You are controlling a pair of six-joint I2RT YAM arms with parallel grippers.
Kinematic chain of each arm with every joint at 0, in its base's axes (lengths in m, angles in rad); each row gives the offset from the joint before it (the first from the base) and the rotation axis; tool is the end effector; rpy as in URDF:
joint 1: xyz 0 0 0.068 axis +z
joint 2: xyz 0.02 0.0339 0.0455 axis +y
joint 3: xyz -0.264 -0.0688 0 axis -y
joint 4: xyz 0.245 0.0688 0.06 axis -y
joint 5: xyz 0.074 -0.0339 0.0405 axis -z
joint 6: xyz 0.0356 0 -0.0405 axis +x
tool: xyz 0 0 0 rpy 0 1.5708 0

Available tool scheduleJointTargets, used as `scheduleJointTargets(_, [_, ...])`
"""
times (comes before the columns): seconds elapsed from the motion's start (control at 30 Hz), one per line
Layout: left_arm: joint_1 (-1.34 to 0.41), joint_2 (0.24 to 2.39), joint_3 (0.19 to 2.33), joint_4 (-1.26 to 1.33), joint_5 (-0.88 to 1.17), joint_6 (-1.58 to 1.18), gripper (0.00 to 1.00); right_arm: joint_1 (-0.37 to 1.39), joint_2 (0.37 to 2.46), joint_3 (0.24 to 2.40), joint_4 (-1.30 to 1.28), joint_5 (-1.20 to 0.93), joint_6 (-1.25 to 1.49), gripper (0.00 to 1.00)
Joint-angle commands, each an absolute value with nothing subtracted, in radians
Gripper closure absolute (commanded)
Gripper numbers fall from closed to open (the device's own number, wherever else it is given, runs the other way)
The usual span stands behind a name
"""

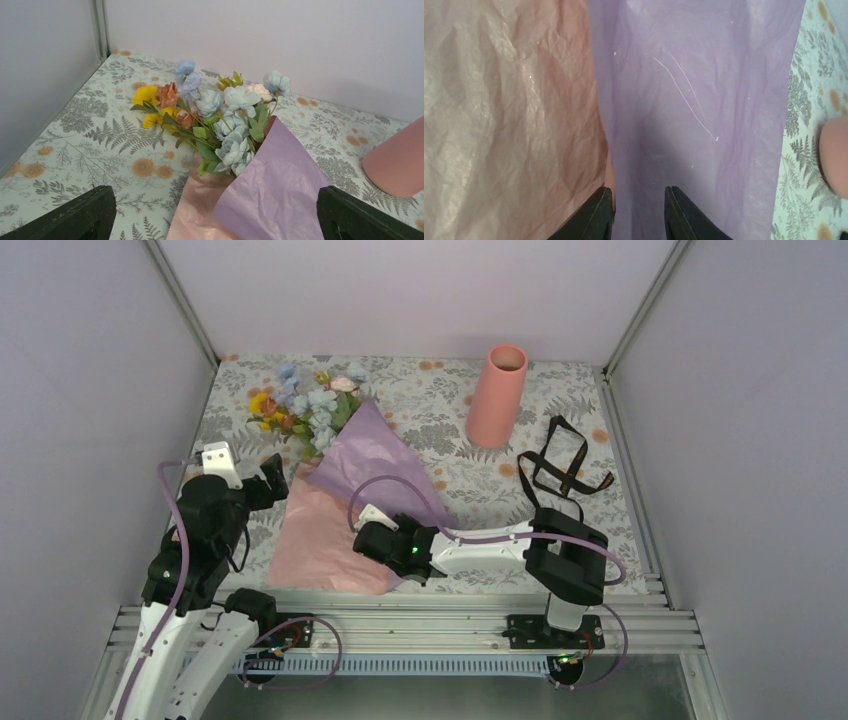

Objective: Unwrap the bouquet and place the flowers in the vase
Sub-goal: Unfold the wrapping paper at the center of the board.

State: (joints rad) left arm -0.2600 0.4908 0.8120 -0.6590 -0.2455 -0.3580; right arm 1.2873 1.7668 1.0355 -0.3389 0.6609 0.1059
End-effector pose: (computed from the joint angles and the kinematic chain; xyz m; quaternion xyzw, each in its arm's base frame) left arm 0.1018 -0.0181 0.3362 -0.1104 0.8053 -0.0793 0.5770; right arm 0.1169 0.3230 0.1639 -0.4436 0.8059 -0.0908 0.3814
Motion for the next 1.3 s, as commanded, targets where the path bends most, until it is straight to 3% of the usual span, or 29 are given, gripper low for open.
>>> scheduleJointTargets(0.0, [-0.256,0.482,0.801,-0.627,-0.27,-0.348,0.0,1.296,1.743,1.061,-0.331,0.697,0.118,0.75])
scheduleJointTargets(0.23, [-0.256,0.481,0.801,-0.629,-0.277,-0.348,0.0,1.296,1.749,1.086,-0.304,0.562,0.123,0.74])
scheduleJointTargets(0.4, [-0.258,0.483,0.801,-0.629,-0.278,-0.347,0.0,1.296,1.77,1.094,-0.257,0.508,0.111,0.55])
scheduleJointTargets(0.67, [-0.257,0.473,0.798,-0.626,-0.277,-0.347,0.0,1.29,1.865,1.139,-0.262,0.624,0.106,0.5])
scheduleJointTargets(0.8, [-0.257,0.478,0.798,-0.624,-0.276,-0.345,0.0,1.286,1.883,1.151,-0.292,0.75,0.133,0.58])
scheduleJointTargets(0.93, [-0.258,0.475,0.796,-0.624,-0.276,-0.345,0.0,1.284,1.869,1.157,-0.328,0.854,0.181,0.82])
scheduleJointTargets(1.03, [-0.256,0.471,0.793,-0.62,-0.271,-0.344,0.0,1.283,1.847,1.165,-0.37,0.912,0.223,0.95])
scheduleJointTargets(1.27, [-0.256,0.476,0.79,-0.614,-0.256,-0.339,0.0,1.232,1.763,1.135,-0.369,0.918,0.248,0.96])
